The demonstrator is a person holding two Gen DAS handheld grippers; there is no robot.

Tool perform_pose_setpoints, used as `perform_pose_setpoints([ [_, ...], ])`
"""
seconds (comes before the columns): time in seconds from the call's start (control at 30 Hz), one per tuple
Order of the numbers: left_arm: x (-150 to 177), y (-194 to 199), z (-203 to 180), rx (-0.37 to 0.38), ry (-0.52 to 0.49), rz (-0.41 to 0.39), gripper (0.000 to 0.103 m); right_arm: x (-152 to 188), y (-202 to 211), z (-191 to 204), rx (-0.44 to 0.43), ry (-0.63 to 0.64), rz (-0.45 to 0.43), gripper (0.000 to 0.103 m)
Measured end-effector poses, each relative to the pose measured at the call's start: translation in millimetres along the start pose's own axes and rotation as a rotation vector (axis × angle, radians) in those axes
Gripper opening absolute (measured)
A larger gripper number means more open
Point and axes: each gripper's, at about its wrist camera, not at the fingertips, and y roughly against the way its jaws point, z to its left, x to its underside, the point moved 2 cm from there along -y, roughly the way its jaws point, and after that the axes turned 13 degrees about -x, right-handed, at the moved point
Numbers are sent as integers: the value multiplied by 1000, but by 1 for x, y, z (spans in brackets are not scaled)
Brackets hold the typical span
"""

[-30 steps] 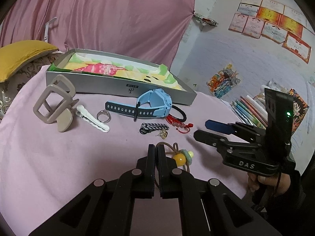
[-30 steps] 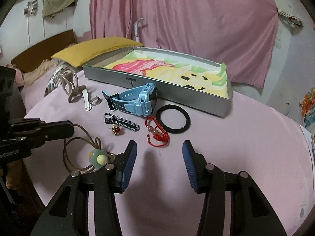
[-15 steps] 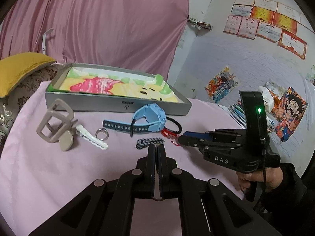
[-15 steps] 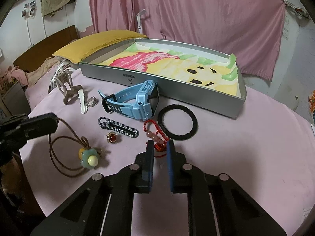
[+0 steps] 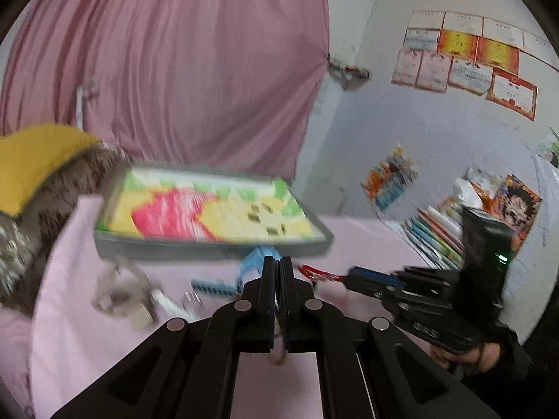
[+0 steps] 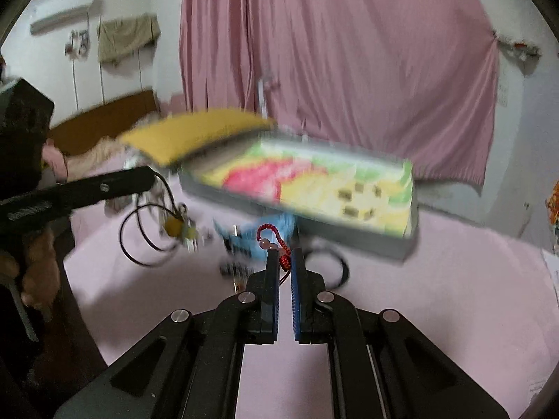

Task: Organize jewelry
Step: 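Carry the hair tie and red bracelet with both tools over the silver box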

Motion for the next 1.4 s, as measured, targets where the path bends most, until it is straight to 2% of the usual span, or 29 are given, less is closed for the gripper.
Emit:
perform_pose_setpoints([
  [0.13, -23, -1, 2, -43, 13, -132, 3, -20, -1, 2, 24, 1, -148, 6],
  [0.27, -40, -3, 0, -116, -36, -270, 3, -40, -11, 0, 57, 26, -252, 6],
  [0.43, -55, -18, -1, -179, -93, -358, 3, -61, -31, -5, 103, 62, -302, 6],
  [0.53, -64, -31, 3, -203, -111, -360, 3, -70, -49, -14, 111, 44, -292, 6],
  [0.67, -73, -61, 18, -229, -102, -313, 3, -79, -74, -26, 116, 18, -271, 6],
  [0.8, -71, -90, 37, -231, -48, -225, 3, -78, -99, -39, 112, -16, -220, 6],
  [0.97, -64, -119, 58, -232, 14, -65, 3, -67, -129, -54, 89, -88, -91, 6],
  [1.03, -61, -124, 63, -224, 25, -23, 3, -63, -138, -62, 70, -126, -50, 6],
  [1.13, -57, -134, 67, -228, 29, 54, 3, -53, -146, -71, 37, -170, 9, 6],
  [1.3, -50, -143, 66, -242, -2, 126, 3, -39, -164, -80, -13, -224, 112, 6],
  [1.4, -46, -148, 61, -247, -27, 164, 3, -34, -168, -80, -22, -239, 137, 6],
])
